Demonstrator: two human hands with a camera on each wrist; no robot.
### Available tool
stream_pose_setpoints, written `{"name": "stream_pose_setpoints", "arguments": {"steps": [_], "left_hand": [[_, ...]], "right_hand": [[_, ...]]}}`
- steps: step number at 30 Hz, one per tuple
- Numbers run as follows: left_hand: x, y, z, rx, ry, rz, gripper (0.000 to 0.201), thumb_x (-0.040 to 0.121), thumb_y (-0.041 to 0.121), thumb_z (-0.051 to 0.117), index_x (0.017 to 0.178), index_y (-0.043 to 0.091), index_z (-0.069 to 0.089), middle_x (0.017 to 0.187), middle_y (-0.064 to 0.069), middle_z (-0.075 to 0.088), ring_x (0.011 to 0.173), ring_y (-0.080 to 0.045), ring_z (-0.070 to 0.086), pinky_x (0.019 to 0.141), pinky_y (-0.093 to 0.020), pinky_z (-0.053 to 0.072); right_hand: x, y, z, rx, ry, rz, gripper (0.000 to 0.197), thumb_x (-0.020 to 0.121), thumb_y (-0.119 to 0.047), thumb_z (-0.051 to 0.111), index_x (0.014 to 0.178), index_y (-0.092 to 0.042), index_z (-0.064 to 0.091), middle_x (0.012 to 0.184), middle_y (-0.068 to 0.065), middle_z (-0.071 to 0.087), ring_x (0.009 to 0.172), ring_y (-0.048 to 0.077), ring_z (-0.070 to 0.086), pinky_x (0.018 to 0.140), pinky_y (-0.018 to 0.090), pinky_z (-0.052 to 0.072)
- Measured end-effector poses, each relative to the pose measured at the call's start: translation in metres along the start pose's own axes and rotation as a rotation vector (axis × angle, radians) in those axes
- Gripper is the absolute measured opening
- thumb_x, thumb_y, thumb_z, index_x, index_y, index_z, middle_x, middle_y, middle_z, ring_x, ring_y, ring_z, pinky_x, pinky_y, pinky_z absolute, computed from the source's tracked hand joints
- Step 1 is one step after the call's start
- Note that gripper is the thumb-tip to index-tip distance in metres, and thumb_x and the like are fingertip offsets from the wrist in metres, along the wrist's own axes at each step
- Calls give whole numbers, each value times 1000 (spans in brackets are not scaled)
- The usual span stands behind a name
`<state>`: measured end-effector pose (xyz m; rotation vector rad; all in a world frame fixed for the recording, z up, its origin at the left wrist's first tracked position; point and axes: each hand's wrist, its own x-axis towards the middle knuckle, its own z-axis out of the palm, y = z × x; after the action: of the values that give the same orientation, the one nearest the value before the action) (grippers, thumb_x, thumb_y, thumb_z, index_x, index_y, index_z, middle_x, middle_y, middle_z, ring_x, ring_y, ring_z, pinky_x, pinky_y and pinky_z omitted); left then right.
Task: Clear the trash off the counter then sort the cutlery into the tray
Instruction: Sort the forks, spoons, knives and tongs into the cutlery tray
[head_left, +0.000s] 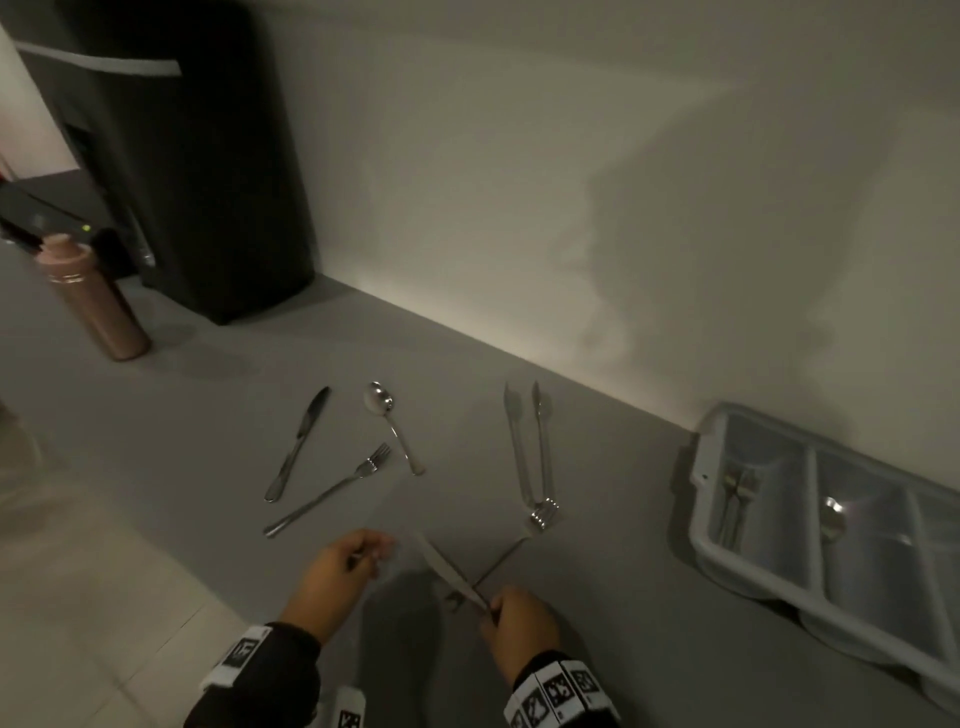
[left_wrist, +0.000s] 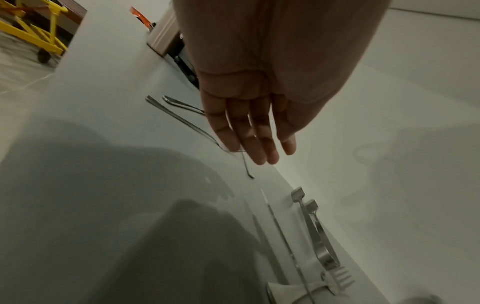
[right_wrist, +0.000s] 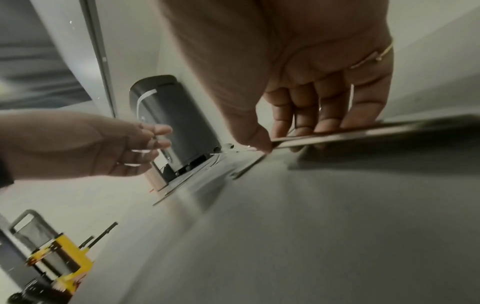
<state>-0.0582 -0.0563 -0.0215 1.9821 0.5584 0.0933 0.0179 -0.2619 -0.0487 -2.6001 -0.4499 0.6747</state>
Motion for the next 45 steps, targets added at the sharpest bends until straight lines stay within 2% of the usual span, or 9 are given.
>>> {"name": "stream_pose_setpoints", "arguments": {"steps": [5, 9, 13, 18, 25, 28, 32, 36, 45], "left_hand": [[13, 13, 27, 4, -51, 3, 40, 87, -5, 47, 75, 32, 57, 77, 5, 63, 68, -16, 58, 62, -10, 46], [29, 18, 73, 180, -209, -21, 21, 86, 10, 58, 79, 29, 56, 85, -5, 63, 78, -24, 60, 78, -35, 49], [44, 34, 118, 375, -255, 18, 35, 78, 20, 69, 108, 9, 56, 103, -12, 65, 98, -30, 62, 88, -36, 49], [57, 55, 139, 575, -338, 1, 25, 84, 24, 59, 100, 4, 61, 107, -18, 67, 101, -31, 62, 89, -36, 47], [32, 76, 148, 476, -419, 35, 16, 85, 21, 60, 70, 22, 54, 89, -11, 68, 84, -27, 63, 83, -36, 50], [10, 96, 154, 354, -394, 147, 18, 88, 15, 57, 72, 22, 52, 73, -2, 61, 70, -20, 57, 61, -28, 42], [-13, 139, 176, 183, -400, 306, 13, 89, 19, 54, 78, 25, 53, 68, 2, 60, 61, -11, 54, 55, -21, 38], [-15, 172, 214, 45, -465, 350, 18, 90, 18, 53, 79, 33, 53, 72, 0, 64, 62, -7, 59, 57, -21, 42], [-20, 211, 286, -60, -485, 439, 18, 89, 13, 55, 93, 31, 58, 72, 5, 58, 58, -1, 57, 55, -12, 46]], "right_hand": [[-18, 34, -15, 319, 148, 13, 43, 79, -10, 60, 64, -39, 33, 65, -16, 45, 58, -5, 52, 73, 22, 45], [-39, 74, -35, 524, 436, 81, 46, 76, 3, 61, 66, -39, 46, 71, -8, 56, 66, -4, 57, 69, 16, 43], [-62, 106, -68, 609, 567, 176, 39, 78, 7, 59, 67, -28, 46, 68, -2, 55, 61, 2, 51, 59, 2, 40], [-88, 140, -83, 656, 689, 274, 39, 76, 7, 60, 68, -30, 50, 66, -2, 55, 56, 3, 54, 56, 0, 41], [-122, 177, -101, 541, 795, 296, 25, 77, 11, 56, 93, -6, 67, 78, -3, 56, 68, 4, 53, 62, -4, 38], [-142, 196, -112, 506, 854, 289, 25, 81, 5, 58, 96, -14, 66, 84, -20, 50, 77, -2, 52, 68, -8, 35], [-159, 236, -137, 558, 959, 360, 26, 84, -5, 59, 96, -28, 61, 91, -3, 61, 83, 12, 59, 72, 3, 42], [-163, 273, -187, 565, 1083, 460, 23, 84, -2, 58, 104, -12, 65, 99, 15, 64, 88, 24, 59, 81, 23, 40], [-88, 330, -262, 312, 644, 637, 41, 85, 7, 40, 123, -5, 51, 129, 23, 46, 113, 37, 52, 98, 35, 41]]}}
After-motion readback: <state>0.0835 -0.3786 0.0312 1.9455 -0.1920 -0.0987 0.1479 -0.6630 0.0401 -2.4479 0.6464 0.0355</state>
